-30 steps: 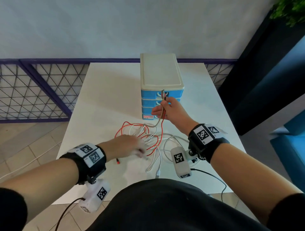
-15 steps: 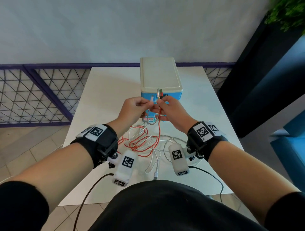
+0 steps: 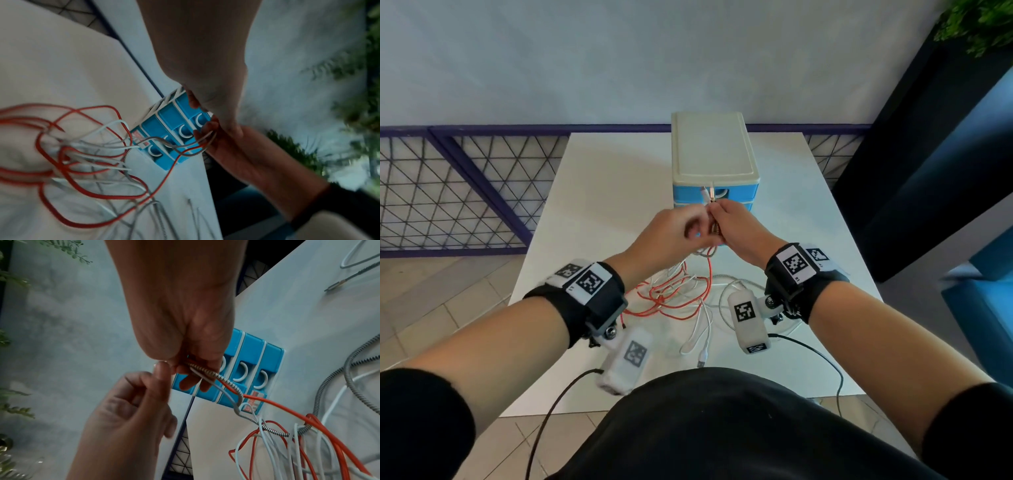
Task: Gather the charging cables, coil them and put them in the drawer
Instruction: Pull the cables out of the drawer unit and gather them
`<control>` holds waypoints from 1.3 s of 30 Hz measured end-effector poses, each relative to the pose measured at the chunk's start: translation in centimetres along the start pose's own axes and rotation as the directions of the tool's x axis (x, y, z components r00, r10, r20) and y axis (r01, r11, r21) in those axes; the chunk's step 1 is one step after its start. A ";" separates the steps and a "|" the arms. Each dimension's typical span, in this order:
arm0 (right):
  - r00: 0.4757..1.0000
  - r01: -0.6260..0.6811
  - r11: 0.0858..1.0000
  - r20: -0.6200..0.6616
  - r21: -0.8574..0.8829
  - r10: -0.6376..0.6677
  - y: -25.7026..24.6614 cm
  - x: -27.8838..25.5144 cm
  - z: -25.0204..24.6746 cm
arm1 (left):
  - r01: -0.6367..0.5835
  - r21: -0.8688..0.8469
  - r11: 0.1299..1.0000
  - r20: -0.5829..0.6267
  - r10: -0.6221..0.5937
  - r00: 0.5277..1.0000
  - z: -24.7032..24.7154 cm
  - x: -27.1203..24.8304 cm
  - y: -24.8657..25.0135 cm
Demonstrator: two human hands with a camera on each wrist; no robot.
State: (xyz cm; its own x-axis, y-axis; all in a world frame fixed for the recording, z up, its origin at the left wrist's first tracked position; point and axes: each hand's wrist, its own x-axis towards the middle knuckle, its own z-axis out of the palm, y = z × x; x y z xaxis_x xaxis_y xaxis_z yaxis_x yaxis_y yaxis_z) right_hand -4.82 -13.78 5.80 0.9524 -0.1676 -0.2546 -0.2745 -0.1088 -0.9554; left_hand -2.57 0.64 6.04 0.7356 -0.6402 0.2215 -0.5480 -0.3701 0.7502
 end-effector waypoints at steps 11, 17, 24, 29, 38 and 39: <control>0.992 -0.044 0.994 0.119 0.097 0.033 -1.2 -1.4 -0.2 | -0.730 0.304 0.612 0.869 0.136 0.476 5.7 -5.1 -3.0; 0.992 -0.031 0.994 0.123 0.101 0.018 -0.8 -1.4 -1.4 | -0.441 0.332 0.834 0.756 0.044 0.653 4.4 -3.5 -1.8; 0.997 -0.003 0.934 0.076 0.358 -0.025 -0.7 -0.8 -2.2 | 0.254 -0.189 0.949 0.211 -0.214 0.954 0.8 -1.4 -1.6; 0.990 0.046 0.927 0.105 0.371 -0.091 -1.1 -0.8 -1.2 | 0.393 -0.386 0.834 0.121 -0.377 0.918 0.0 -0.8 -1.2; 0.988 0.038 0.961 0.136 0.275 -0.078 -1.7 -0.4 -0.2 | 0.358 -0.324 0.875 0.061 -0.359 0.931 -0.3 0.6 -1.8; 0.988 0.049 0.964 0.128 0.262 -0.085 -1.9 -0.4 -0.2 | 0.352 -0.317 0.880 0.067 -0.350 0.934 -0.5 0.7 -1.8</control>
State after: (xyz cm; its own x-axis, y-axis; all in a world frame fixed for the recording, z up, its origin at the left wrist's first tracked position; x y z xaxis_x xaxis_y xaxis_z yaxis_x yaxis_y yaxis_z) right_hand -4.69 -13.73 7.70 0.9814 -0.0308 -0.1893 -0.1831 0.1431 -0.9726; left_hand -0.86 1.16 5.12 0.8525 -0.5137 -0.0969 -0.0970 -0.3376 0.9363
